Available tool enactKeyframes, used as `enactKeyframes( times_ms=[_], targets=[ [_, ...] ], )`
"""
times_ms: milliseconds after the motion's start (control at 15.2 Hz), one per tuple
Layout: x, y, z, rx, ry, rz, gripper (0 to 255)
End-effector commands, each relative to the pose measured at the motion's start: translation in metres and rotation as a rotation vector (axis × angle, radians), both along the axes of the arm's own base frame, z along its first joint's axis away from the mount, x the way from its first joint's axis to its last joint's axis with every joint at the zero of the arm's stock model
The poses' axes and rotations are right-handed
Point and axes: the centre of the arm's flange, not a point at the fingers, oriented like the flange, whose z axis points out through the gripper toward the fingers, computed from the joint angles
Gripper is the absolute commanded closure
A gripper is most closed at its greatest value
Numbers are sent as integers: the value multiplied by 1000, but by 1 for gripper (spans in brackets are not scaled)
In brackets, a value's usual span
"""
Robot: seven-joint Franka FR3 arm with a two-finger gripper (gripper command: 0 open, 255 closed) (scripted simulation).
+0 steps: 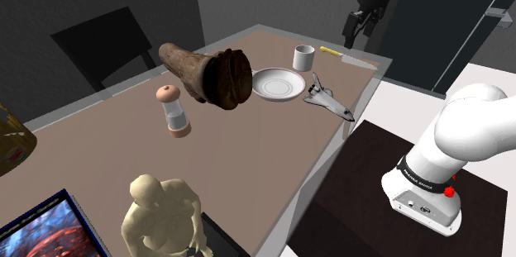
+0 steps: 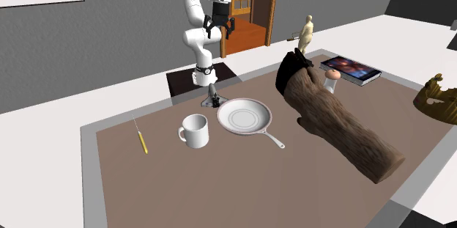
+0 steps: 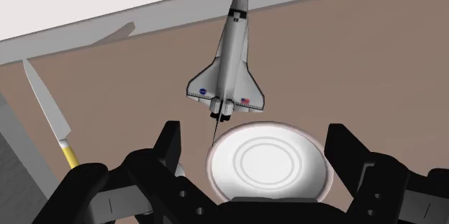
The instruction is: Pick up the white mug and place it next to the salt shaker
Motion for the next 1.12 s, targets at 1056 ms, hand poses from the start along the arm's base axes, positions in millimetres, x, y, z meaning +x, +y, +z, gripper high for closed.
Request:
enactKeyframes(
  times_ms=[1056],
  targets=[
    [157, -113, -93, 68, -10, 27, 0]
  ],
)
